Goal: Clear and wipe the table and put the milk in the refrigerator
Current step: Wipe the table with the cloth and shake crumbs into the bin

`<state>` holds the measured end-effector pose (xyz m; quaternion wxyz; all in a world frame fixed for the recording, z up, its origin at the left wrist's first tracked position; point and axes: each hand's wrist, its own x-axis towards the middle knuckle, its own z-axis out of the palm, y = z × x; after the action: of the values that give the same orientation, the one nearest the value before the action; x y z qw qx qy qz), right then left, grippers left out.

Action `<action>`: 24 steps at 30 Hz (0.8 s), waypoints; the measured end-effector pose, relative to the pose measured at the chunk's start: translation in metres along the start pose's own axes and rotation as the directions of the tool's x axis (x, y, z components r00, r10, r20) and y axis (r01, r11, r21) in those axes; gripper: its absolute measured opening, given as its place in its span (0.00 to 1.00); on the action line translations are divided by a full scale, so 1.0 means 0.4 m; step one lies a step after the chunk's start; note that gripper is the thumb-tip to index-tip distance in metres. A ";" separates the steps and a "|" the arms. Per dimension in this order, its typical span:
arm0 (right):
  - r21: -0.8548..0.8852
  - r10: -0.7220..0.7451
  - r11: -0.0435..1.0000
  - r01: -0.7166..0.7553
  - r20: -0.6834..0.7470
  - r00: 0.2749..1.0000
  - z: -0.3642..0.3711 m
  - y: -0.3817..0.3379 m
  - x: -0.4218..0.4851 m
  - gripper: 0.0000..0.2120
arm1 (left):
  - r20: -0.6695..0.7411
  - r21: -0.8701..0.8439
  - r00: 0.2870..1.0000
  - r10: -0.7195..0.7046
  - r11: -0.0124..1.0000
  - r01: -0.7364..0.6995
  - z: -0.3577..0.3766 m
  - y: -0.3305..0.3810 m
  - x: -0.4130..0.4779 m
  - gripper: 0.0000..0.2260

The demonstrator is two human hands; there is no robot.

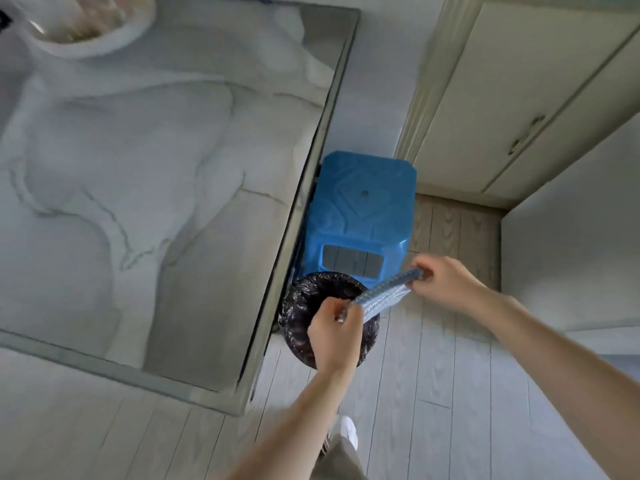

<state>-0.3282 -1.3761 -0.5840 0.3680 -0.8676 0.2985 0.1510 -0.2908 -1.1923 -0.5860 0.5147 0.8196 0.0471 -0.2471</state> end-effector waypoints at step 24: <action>-0.116 -0.485 0.839 0.531 0.280 0.829 -0.094 -0.954 0.192 0.11 | 0.106 -0.394 0.978 0.180 0.911 -0.125 -0.737 0.375 0.347 0.04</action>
<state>-0.0272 -1.2246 -0.3860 0.3439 -0.9219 -0.0062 0.1783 -0.0145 -1.0311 -0.4231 0.6853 0.6844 -0.0056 -0.2488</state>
